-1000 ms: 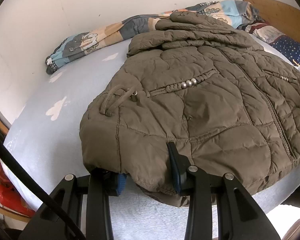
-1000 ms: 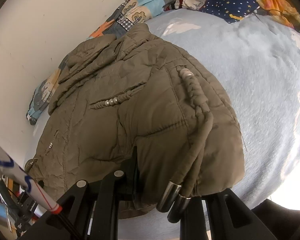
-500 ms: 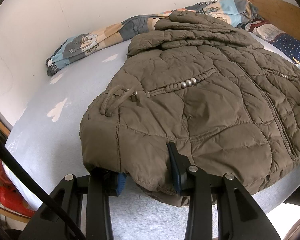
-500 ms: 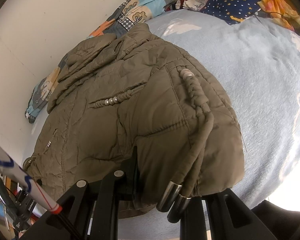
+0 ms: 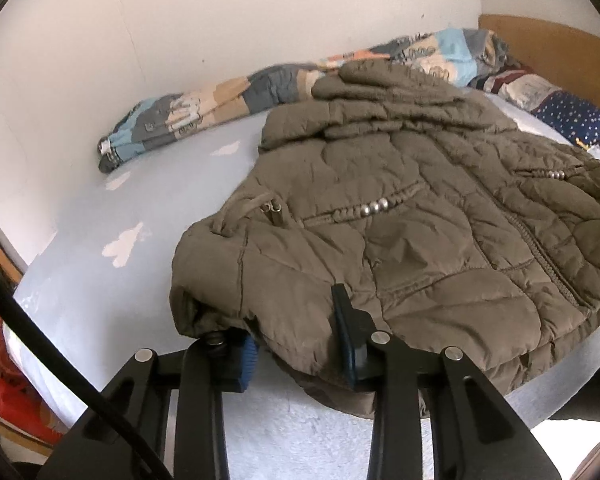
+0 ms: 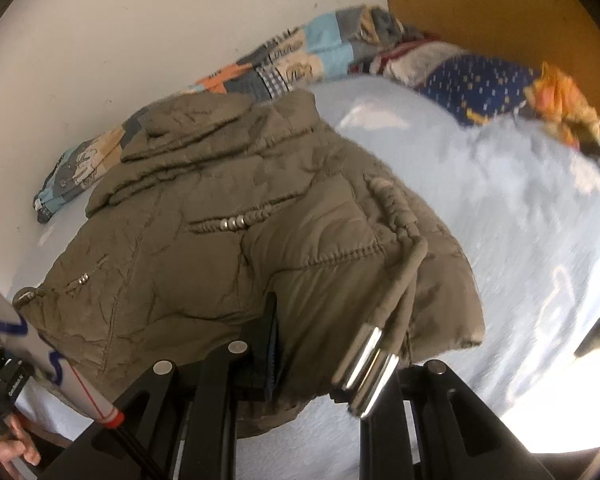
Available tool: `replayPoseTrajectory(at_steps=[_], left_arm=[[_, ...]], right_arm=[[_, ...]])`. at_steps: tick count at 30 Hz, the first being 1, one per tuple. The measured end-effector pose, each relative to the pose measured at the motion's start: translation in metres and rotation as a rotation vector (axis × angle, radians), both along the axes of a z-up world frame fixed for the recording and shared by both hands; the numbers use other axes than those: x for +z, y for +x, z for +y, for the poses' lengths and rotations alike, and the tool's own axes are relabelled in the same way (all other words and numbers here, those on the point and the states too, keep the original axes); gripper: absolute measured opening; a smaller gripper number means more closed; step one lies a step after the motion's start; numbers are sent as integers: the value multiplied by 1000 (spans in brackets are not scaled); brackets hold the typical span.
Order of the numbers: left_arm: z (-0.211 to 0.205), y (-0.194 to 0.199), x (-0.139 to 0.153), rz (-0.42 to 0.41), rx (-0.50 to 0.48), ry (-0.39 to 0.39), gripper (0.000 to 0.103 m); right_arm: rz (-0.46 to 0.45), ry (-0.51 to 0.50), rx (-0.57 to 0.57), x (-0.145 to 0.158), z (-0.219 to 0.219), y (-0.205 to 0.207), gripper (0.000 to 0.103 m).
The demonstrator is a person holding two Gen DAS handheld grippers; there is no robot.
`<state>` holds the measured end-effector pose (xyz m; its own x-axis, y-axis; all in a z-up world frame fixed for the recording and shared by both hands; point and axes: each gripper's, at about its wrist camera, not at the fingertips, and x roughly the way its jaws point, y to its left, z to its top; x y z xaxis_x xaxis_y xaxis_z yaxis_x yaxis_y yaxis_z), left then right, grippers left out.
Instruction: Fold large clothes
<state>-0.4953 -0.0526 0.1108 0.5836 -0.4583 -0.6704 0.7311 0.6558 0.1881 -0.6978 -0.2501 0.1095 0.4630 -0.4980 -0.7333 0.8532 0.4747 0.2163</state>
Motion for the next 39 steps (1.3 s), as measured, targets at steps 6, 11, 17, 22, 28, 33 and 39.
replayPoseTrajectory(at_steps=[6, 11, 17, 22, 28, 33, 39], left_arm=[[9, -7, 21, -45, -12, -56, 30], [15, -7, 32, -52, -19, -67, 30], [27, 1, 49, -16, -19, -106, 30], [21, 15, 69, -6, -28, -132, 30], [4, 40, 108, 3, -46, -181, 30], [-28, 67, 145, -18, -65, -204, 32], [-86, 117, 174, -12, -67, -227, 35]], right_arm=[[-32, -86, 3, 23, 8, -6, 19], [-61, -106, -2, 35, 13, -16, 19], [-82, -147, 14, 54, 25, -26, 18], [-107, -163, 29, 73, 19, -27, 18], [-160, -207, 48, 112, -4, -14, 18], [-209, -248, 40, 140, -35, 3, 18], [-225, -264, 29, 161, -93, 34, 18]])
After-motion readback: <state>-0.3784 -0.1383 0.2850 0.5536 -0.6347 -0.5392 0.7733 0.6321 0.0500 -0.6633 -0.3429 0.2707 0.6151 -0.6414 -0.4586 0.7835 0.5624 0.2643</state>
